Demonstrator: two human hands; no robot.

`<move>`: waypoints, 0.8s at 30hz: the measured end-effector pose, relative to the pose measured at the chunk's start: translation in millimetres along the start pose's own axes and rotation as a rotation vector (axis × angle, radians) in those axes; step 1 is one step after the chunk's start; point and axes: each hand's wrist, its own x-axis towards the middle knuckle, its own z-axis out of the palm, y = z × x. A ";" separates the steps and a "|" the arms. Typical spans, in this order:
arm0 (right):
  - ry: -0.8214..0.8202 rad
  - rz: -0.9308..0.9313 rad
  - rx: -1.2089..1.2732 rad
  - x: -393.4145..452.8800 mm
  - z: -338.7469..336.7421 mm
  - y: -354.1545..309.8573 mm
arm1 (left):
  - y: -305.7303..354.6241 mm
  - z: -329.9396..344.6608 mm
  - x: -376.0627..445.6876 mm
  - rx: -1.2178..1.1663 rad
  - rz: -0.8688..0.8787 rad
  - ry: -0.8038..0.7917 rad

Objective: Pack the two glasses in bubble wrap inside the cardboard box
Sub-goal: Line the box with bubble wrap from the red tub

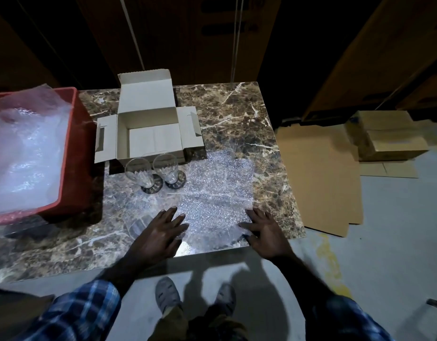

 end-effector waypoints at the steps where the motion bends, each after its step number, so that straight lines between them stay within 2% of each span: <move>1: 0.008 0.013 0.043 -0.5 -2.7 -0.9 | 0.6 0.1 -1.6 -0.002 0.003 0.022; 4: 0.061 0.076 0.178 -1.0 -2.5 5.2 | 9.3 -4.3 -5.1 -0.035 0.049 0.097; 7: 0.166 0.159 0.232 -2.2 -8.1 6.2 | 20.4 -12.3 -2.5 -0.201 0.056 0.184; 10: 0.227 0.277 0.386 -1.5 -16.4 0.2 | 35.8 -26.8 6.1 -0.498 -0.166 0.211; 13: 0.201 0.349 0.587 9.6 -24.3 -4.6 | 44.5 -41.6 21.0 -0.937 -0.525 0.154; 15: 0.230 0.364 0.765 18.0 -32.2 -15.2 | 41.4 -44.3 32.6 -1.155 -0.631 0.198; 18: 0.298 0.426 0.864 34.1 -35.4 -22.7 | 40.9 -43.1 49.2 -1.204 -0.739 0.320; 20: 0.328 0.382 0.798 43.3 -31.7 -22.1 | 37.8 -35.8 56.1 -1.173 -0.776 0.366; 24: 0.335 0.322 0.584 54.7 -23.5 -20.2 | 30.7 -13.0 60.6 -1.019 -0.807 0.338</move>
